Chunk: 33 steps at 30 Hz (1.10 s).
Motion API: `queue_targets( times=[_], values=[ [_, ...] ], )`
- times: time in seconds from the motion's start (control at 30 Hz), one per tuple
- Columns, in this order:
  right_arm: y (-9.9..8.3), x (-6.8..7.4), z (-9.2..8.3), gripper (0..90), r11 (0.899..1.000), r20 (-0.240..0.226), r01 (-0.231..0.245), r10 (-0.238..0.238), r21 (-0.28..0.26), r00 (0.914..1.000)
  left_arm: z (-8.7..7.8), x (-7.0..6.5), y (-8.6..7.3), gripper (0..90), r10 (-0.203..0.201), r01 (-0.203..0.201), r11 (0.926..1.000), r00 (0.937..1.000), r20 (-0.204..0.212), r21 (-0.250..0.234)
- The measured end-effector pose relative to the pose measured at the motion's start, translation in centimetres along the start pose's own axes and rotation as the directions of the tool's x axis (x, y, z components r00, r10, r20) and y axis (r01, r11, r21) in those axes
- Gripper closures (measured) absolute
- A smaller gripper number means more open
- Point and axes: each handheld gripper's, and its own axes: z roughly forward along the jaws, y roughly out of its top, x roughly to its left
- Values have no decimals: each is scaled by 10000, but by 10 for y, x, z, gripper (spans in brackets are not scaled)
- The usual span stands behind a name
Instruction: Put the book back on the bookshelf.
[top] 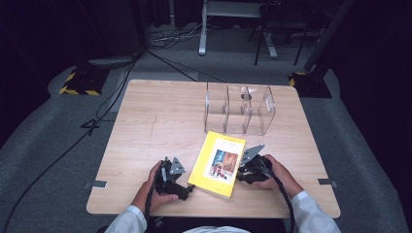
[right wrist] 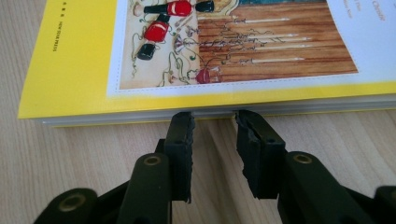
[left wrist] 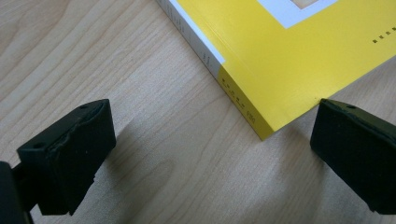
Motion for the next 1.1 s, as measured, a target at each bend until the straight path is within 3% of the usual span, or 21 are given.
queue_targets(
  times=[0.23, 0.47, 0.6, 0.67, 0.77, 0.87, 0.93, 0.97, 1.1],
  values=[
    [-5, 1, 2, 664, 9975, -331, -216, 194, -672, 9993, 0, 0, 0, 8, 0, 0, 10000, 10000, -15, -11],
    [-13, 2, 3, 627, 9858, -919, -376, 227, -1637, 9955, -1, -1, -1, 8, -9, 9, 10000, 10000, -29, -22],
    [-13, 5, 2, 626, 9801, -947, -298, 113, -1964, 9954, -1, -2, -1, 8, 19, -20, 10000, 9999, -109, -21],
    [-12, 9, 1, 621, 9738, -1318, -243, -59, -2263, 9913, -2, -3, -2, 8, -138, 138, 9999, 9999, -98, 14],
    [-7, 14, 0, 618, 9668, -1262, -103, -227, -2554, 9917, -3, -6, -3, 8, -173, 173, 9998, 9998, -123, 26],
    [-2, 18, -3, 615, 9511, -1403, -190, -257, -3084, 9898, -4, -11, -3, 34, -194, 195, 9998, 9997, -116, 16],
    [2, 21, -7, 612, 9381, -1526, -262, -286, -3455, 9879, -6, -16, -2, 119, -7, 7, 10000, 10000, -13, -95],
    [2, 21, -7, 612, 9381, -1526, -262, -286, -3455, 9879, -6, -16, -2, 173, -7, 7, 10000, 10000, -13, -95],
    [4, 23, -7, 596, 9303, -1580, -405, -189, -3646, 9872, -11, -30, 4, 163, 634, -615, 9965, 9975, 321, -560]
  ],
)
